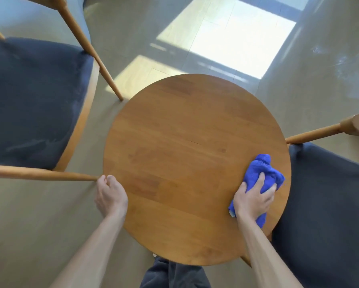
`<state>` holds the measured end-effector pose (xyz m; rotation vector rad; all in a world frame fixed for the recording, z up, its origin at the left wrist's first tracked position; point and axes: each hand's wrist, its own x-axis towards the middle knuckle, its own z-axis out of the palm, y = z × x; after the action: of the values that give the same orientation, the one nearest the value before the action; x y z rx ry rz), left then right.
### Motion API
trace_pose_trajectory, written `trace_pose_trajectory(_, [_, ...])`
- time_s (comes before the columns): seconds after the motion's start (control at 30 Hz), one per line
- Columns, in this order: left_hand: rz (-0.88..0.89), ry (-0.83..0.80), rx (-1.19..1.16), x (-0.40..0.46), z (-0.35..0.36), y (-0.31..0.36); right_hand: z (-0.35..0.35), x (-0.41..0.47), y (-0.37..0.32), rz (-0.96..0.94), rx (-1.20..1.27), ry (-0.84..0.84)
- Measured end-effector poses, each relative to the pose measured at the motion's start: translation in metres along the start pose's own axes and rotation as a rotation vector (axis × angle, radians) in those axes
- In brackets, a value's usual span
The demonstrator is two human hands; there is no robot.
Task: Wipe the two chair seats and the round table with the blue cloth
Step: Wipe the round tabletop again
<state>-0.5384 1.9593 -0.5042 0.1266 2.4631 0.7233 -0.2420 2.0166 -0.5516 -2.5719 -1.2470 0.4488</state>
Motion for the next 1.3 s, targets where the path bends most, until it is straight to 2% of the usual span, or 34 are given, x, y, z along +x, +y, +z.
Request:
trace_pose_trajectory(0.17, [-0.033,0.033,-0.041,0.001,0.002,0.003,0.038,-0.041,-0.056,-0.286,-0.084,-0.063])
trace_pose_trajectory(0.37, [-0.086,0.025,-0.073,0.004,0.001,0.012,0.071,-0.121,-0.121,-0.598,-0.119,-0.261])
trace_pose_trajectory(0.57, [-0.168,0.01,-0.178,0.027,-0.002,0.013,0.091,-0.178,-0.141,-1.061,-0.083,-0.46])
trace_pose_trajectory(0.77, [-0.123,0.035,-0.161,0.024,0.013,0.018,0.099,-0.156,-0.139,-1.267,-0.142,-0.425])
trace_pose_trajectory(0.87, [-0.077,0.055,-0.086,0.021,0.021,0.021,0.099,-0.138,-0.147,-1.24,-0.072,-0.373])
trace_pose_trajectory(1.0, [-0.041,0.053,0.046,0.017,0.034,0.025,0.098,-0.078,-0.16,-1.082,-0.024,-0.277])
trace_pose_trajectory(1.07, [0.04,0.034,0.128,0.018,0.039,0.022,0.091,-0.04,-0.158,-1.011,-0.029,-0.239])
trace_pose_trajectory(1.17, [0.166,-0.004,0.253,0.024,0.048,0.023,0.074,0.016,-0.14,-0.908,-0.05,-0.179])
trace_pose_trajectory(1.3, [0.235,0.024,0.368,0.028,0.06,0.037,0.045,0.077,-0.096,-0.732,-0.065,-0.074])
